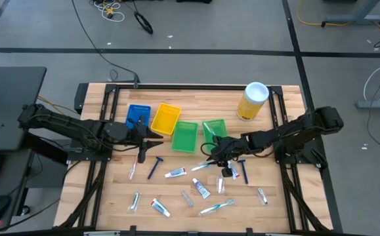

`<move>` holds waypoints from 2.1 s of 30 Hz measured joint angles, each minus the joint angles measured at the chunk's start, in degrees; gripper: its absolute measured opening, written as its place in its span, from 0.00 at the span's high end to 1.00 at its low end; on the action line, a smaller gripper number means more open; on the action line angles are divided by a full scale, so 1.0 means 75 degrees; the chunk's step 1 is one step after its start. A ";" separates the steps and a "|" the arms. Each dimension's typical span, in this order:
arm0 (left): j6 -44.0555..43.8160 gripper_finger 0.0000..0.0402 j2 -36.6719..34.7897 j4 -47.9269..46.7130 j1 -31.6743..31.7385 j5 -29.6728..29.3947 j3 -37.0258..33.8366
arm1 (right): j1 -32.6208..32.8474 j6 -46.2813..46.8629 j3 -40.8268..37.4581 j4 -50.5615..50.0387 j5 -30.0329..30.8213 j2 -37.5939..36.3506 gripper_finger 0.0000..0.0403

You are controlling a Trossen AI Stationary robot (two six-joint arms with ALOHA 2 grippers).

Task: Pick & Place Travel size toiletries
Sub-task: Put the blue toothbrush into the right green bin

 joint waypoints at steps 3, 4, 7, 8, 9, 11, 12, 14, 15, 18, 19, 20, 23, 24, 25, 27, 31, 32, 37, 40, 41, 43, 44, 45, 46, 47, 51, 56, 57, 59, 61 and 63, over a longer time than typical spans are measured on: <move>0.0000 0.74 0.0000 0.0008 0.0000 0.0002 0.0000 | 0.0000 -0.0001 0.0000 0.0066 0.0025 0.0080 0.76; 0.0000 0.74 0.0000 0.0015 -0.0001 0.0002 0.0000 | 0.0000 -0.0001 0.0000 0.0053 0.0094 0.0081 0.75; -0.0001 0.74 0.0000 0.0014 -0.0001 0.0002 0.0000 | 0.0000 -0.0003 0.0000 0.0081 0.0309 0.0081 0.73; -0.0003 0.74 0.0000 0.0017 0.0000 0.0002 0.0000 | 0.0003 -0.0003 0.0000 0.0093 0.0338 0.0081 0.73; -0.0001 0.74 0.0000 0.0012 0.0002 0.0002 0.0000 | 0.0003 0.0000 0.0000 0.0102 0.0306 0.0081 0.72; -0.0003 0.74 0.0000 0.0021 0.0001 0.0002 0.0000 | 0.0006 0.0103 0.0000 0.0040 0.0131 0.0079 0.71; -0.0001 0.74 0.0000 0.0018 0.0002 0.0002 0.0000 | 0.0006 0.0209 0.0000 -0.0005 0.0028 0.0079 0.70; -0.0003 0.74 0.0003 0.0021 0.0002 0.0002 0.0000 | 0.0013 0.0410 0.0000 -0.0020 -0.0018 0.0079 0.67; 0.0000 0.74 0.0000 0.0021 0.0002 0.0002 0.0000 | 0.0020 0.0467 0.0000 -0.0015 -0.0046 0.0079 0.65; -0.0003 0.74 0.0000 0.0021 0.0002 -0.0001 0.0000 | 0.0036 0.0330 0.0000 0.0058 -0.0048 0.0079 0.59; -0.0001 0.74 0.0000 0.0020 0.0002 0.0000 0.0000 | 0.0058 0.0116 0.0009 0.0142 -0.0038 0.0079 0.57; -0.0001 0.74 0.0000 0.0021 0.0001 0.0000 0.0000 | 0.0107 -0.0118 0.0082 0.0138 0.0044 0.0079 0.56; -0.0003 0.74 0.0000 0.0021 0.0000 -0.0001 0.0000 | 0.0340 -0.0648 0.0717 0.0030 0.0227 0.0078 0.54; -0.0001 0.74 0.0000 0.0024 -0.0001 -0.0001 0.0000 | 0.0409 -0.0792 0.1010 -0.0132 0.0284 0.0069 0.54; -0.0003 0.74 0.0000 0.0023 0.0001 -0.0001 0.0000 | 0.0468 -0.0881 0.1298 -0.0493 0.0344 0.0064 0.54; -0.0001 0.74 0.0000 0.0051 0.0002 -0.0003 0.0000 | 0.0538 -0.0946 0.1865 -0.1388 0.0391 0.0074 0.54; -0.0003 0.74 0.0000 0.0103 0.0002 -0.0004 0.0000 | 0.0560 -0.0828 0.2630 -0.2622 0.0414 0.0392 0.54; -0.0003 0.74 0.0000 0.0103 0.0002 -0.0001 0.0000 | 0.0560 -0.0820 0.2678 -0.2777 0.0414 0.0566 0.54; -0.0003 0.74 0.0000 0.0104 0.0001 -0.0004 0.0000 | 0.0552 -0.0813 0.2702 -0.2792 0.0385 0.1485 0.54; -0.0003 0.74 0.0000 0.0109 0.0002 -0.0001 0.0000 | 0.0447 -0.0807 0.2702 -0.2822 0.0329 0.1827 0.53; 0.0000 0.74 0.0001 0.0109 -0.0001 -0.0003 0.0000 | 0.0397 -0.0807 0.2702 -0.2876 0.0340 0.1909 0.52; 0.0000 0.74 0.0000 0.0109 -0.0001 -0.0004 0.0000 | 0.0294 -0.0807 0.2702 -0.2999 0.0335 0.2085 0.50; -0.0002 0.74 0.0000 0.0100 0.0001 -0.0004 0.0000 | 0.0257 -0.0804 0.2702 -0.3034 0.0335 0.2177 0.48; 0.0000 0.74 0.0000 0.0102 0.0000 -0.0001 0.0000 | 0.0224 -0.0798 0.2702 -0.3046 0.0325 0.2263 0.46; -0.0001 0.74 0.0000 0.0106 0.0000 -0.0003 0.0000 | 0.0200 -0.0775 0.2702 -0.3000 0.0277 0.2339 0.44; -0.0001 0.74 0.0001 0.0100 0.0000 -0.0001 0.0000 | 0.0189 -0.0775 0.2702 -0.2938 0.0199 0.2394 0.42; -0.0001 0.74 0.0000 0.0087 0.0000 -0.0001 0.0000 | 0.0131 -0.0758 0.2702 -0.2952 0.0168 0.2654 0.37; 0.0000 0.74 0.0000 0.0068 0.0002 -0.0001 0.0000 | 0.0049 -0.0691 0.2717 -0.2897 0.0187 0.2906 0.36; 0.0000 0.74 0.0000 0.0068 0.0002 -0.0001 0.0000 | 0.0038 -0.0688 0.2728 -0.2894 0.0189 0.2920 0.36; 0.0000 0.74 0.0000 0.0068 0.0002 -0.0001 0.0000 | 0.0012 -0.0691 0.2728 -0.2894 0.0219 0.2923 0.37; 0.0000 0.74 0.0000 0.0068 0.0000 -0.0001 0.0000 | -0.0002 -0.0691 0.2728 -0.2897 0.0228 0.2928 0.39; 0.0000 0.74 0.0000 0.0068 0.0002 -0.0001 0.0000 | -0.0006 -0.0691 0.2728 -0.2896 0.0223 0.2932 0.43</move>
